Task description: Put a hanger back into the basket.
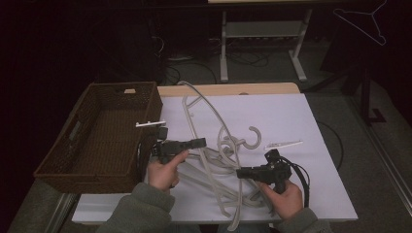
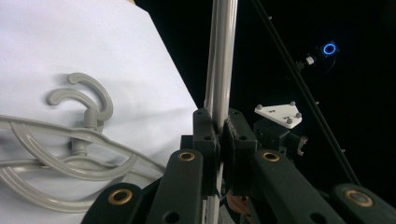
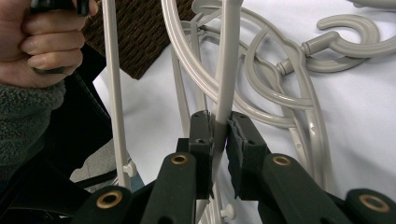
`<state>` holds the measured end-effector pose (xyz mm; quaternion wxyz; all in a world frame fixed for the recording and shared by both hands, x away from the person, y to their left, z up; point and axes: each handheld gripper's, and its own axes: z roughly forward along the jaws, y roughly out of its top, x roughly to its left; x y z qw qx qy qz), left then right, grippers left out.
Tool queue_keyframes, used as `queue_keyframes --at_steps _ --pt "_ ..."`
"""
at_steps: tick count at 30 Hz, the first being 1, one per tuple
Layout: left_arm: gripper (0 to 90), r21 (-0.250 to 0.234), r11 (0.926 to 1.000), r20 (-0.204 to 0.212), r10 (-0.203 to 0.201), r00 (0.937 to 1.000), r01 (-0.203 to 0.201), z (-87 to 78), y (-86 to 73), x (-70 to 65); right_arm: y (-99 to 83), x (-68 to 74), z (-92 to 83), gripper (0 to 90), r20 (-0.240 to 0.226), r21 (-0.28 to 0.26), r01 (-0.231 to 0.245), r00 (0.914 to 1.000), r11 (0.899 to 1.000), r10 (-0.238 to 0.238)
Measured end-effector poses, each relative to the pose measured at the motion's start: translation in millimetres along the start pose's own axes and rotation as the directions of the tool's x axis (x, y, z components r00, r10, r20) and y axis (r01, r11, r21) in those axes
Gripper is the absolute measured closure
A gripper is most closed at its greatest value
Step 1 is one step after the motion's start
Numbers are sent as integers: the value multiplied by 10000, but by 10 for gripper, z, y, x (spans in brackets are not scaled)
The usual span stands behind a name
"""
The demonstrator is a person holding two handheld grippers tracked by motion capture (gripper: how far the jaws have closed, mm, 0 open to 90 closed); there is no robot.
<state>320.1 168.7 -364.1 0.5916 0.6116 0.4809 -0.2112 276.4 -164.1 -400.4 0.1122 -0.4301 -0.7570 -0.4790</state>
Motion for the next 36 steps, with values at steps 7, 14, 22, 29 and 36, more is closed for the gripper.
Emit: queue_keyframes --at_steps 7,14,22,29,36 --pt "849 -33 10000 12 -28 10000 28 -17 5 -1 -1 9 17 781 -71 45 35 10000 10000 -35" --pt "849 -53 10000 73 -34 10000 34 -39 13 -10 4 18 39 769 -182 80 37 9998 10000 -36" --pt "851 -229 9997 99 -21 9999 23 -129 63 -37 8 14 41 695 -237 53 -18 9997 10000 20" --pt "851 -554 9985 32 -30 10000 32 -258 131 -52 30 3 -31 618 -152 -334 61 9999 9994 -66" --pt "851 -808 9967 -73 76 9999 -81 -394 220 -78 56 6 -104 565 307 -488 325 9990 9983 -310"
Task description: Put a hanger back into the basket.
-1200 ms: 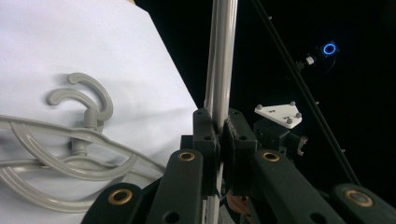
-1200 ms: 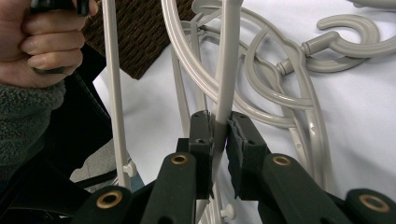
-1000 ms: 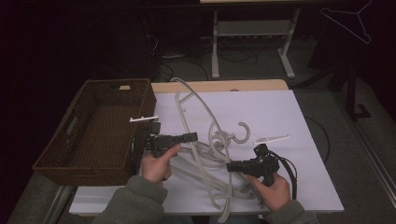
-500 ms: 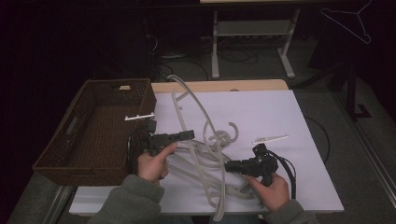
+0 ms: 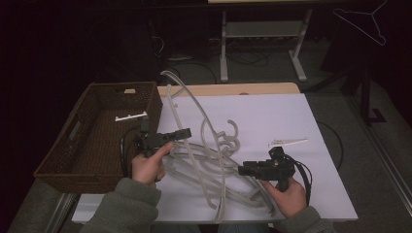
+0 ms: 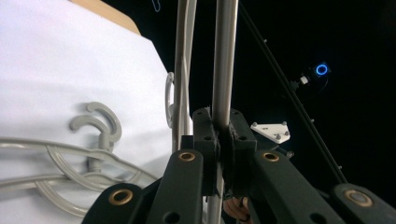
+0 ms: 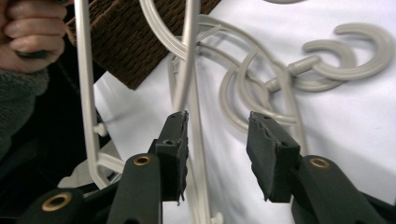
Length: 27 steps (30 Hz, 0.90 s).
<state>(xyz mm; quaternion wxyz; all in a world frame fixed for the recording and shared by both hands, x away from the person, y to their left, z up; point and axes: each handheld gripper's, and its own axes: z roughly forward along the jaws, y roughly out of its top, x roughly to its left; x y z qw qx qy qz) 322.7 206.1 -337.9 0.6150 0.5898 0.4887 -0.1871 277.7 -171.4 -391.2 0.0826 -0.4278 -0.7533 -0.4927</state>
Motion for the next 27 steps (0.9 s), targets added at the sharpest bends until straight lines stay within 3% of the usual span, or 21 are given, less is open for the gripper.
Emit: queue_keyframes --at_steps 15,27 --pt "850 -576 9983 -57 -123 9999 120 -251 178 -38 51 -124 -247 429 711 -750 282 9972 9968 -229" --pt "850 -1155 9933 -334 -108 9994 68 -705 503 -91 37 -251 -375 378 1280 -875 169 9918 9960 -56"
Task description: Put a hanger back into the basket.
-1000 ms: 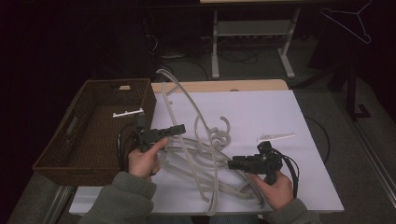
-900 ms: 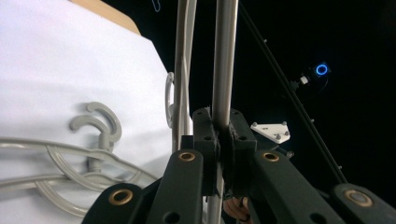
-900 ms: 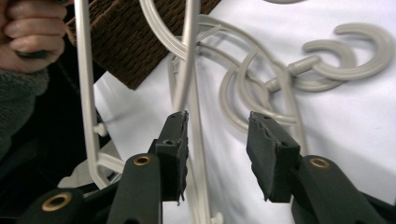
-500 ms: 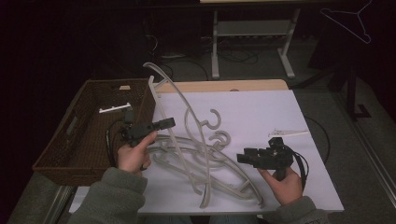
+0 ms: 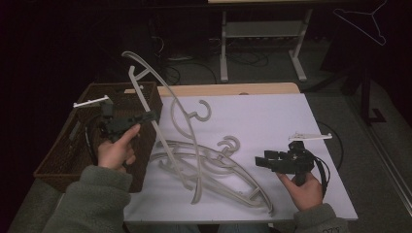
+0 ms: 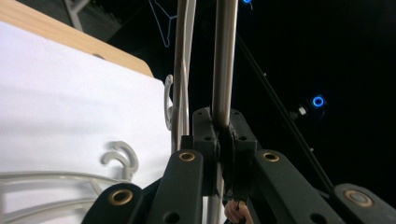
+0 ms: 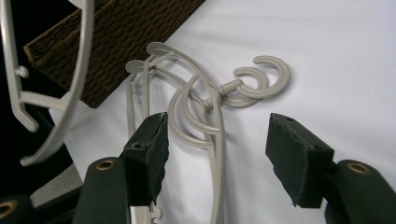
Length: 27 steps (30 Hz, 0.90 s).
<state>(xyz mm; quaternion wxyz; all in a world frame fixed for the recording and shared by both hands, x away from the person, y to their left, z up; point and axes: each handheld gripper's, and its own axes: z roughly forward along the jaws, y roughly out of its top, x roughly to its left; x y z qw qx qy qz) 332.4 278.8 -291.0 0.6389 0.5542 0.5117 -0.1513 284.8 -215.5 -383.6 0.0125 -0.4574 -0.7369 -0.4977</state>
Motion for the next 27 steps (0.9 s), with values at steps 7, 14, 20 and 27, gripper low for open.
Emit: queue_keyframes --at_steps 7,14,20,27 --pt "850 -386 9993 -337 -23 9994 10 -311 234 15 -6 -38 -4 366 229 -1 58 9997 10000 -58" --pt "850 -643 9979 -788 -7 9969 -43 -589 464 24 -10 -52 14 359 373 64 43 9993 10000 -45" --pt "849 -663 9978 -1056 -28 9944 -42 -788 699 25 -21 -69 15 356 511 52 -10 9987 10000 8" --pt "849 -551 9985 -1749 -145 9845 49 -1047 1019 113 -29 -91 3 355 611 -17 -64 9981 10000 64"
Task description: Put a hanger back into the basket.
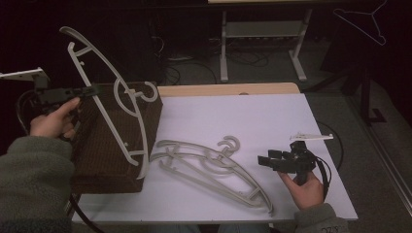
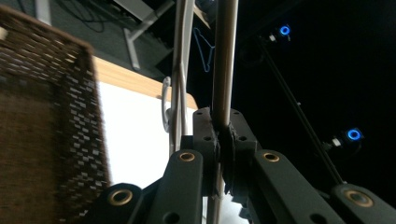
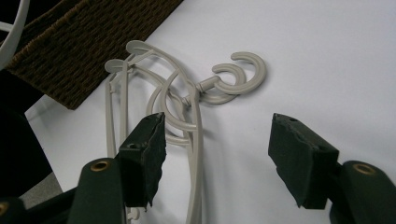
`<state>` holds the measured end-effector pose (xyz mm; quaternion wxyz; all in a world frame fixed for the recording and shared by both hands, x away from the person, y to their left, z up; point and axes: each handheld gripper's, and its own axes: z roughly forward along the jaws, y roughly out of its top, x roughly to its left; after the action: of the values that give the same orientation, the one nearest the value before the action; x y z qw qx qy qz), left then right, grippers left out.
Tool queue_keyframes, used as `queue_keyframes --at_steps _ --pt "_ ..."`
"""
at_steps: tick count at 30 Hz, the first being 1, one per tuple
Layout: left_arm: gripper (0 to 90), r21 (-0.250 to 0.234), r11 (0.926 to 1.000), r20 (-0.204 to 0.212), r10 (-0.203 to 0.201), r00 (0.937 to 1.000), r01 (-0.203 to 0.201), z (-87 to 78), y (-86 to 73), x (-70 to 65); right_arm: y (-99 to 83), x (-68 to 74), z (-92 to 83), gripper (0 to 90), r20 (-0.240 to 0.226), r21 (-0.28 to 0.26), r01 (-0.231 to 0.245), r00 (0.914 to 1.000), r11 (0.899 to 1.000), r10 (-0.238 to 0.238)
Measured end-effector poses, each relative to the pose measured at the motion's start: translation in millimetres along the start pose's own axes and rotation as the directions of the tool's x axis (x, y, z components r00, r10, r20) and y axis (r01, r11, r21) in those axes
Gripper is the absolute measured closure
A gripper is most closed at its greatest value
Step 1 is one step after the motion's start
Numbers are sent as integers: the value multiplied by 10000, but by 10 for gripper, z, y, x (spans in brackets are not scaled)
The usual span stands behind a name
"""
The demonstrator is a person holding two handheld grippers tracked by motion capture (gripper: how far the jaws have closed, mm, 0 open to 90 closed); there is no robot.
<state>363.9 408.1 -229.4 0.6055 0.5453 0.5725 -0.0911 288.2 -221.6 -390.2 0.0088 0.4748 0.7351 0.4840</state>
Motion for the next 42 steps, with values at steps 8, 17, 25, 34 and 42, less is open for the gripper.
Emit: queue_keyframes --at_steps 8,17,25,34,42 --pt "849 40 9998 -555 -179 9983 182 -195 348 165 1 -2 12 355 133 54 -5 9999 10000 4" --pt "849 389 9992 -1339 19 9910 33 -157 467 366 0 6 13 356 191 57 35 9998 10000 -36" --pt "848 1080 9941 -2104 196 9774 33 20 392 593 -4 25 16 357 216 134 93 9997 9999 -96" --pt "844 2023 9792 -2551 359 9662 171 236 265 812 -4 40 33 357 250 219 107 9996 9997 -112" --pt "788 3219 9467 -3947 1217 9107 130 365 128 998 -4 44 39 357 243 224 152 9996 9996 -157"
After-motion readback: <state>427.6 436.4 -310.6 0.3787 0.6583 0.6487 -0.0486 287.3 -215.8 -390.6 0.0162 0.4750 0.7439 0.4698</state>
